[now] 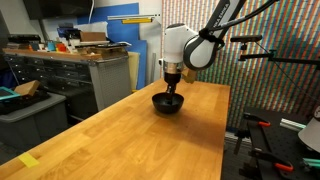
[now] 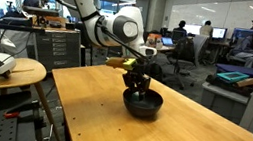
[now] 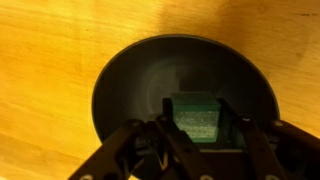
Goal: Pick up the object from the table and put it in the bowl
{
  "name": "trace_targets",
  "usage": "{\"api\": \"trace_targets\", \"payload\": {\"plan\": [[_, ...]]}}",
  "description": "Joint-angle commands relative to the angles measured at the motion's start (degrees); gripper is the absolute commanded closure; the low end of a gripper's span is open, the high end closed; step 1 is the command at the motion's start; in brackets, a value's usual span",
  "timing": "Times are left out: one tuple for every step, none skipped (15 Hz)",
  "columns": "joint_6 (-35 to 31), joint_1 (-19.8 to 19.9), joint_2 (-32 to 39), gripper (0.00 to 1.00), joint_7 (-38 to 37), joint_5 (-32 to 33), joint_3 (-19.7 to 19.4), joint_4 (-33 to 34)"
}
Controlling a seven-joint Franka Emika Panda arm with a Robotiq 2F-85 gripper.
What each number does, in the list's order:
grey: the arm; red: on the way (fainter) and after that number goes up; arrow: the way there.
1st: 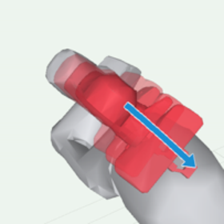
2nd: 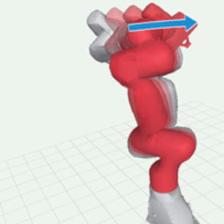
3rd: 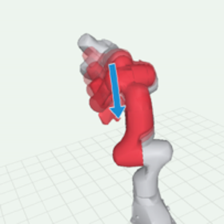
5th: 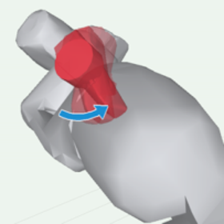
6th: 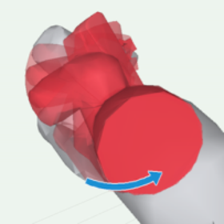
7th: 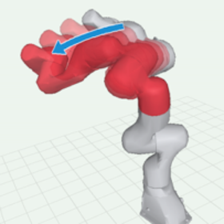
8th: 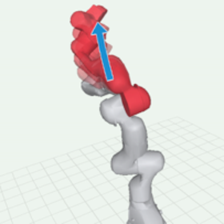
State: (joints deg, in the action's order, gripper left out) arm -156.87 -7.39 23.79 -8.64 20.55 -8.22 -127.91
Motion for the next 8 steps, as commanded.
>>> {"api": "trace_targets", "payload": {"plan": [[-1.2, 0.1, 0.6, 0.79, -0.4, 0.2, -0.9, 0.5], [-1.2, 0.2, 0.6, 0.79, -0.4, 0.2, -0.9, 0.4], [-1.2, 0.2, 0.6, 0.79, -0.3, 0.1, -1.0, 0.4], [-1.3, 0.2, 0.5, 0.79, -0.4, 0.3, -1.2, 0.4], [-1.4, 0.3, 0.5, 0.79, -0.3, 0.3, -1.3, 0.4], [-1.5, 0.5, 0.6, 0.79, -0.2, 0.0, -1.3, 0.4], [-1.6, 0.6, 0.7, 0.69, -0.1, -0.1, -1.3, 0.3], [-1.7, 0.8, 0.7, 0.5, -0.1, -0.2, -1.3, 0.3]]}}
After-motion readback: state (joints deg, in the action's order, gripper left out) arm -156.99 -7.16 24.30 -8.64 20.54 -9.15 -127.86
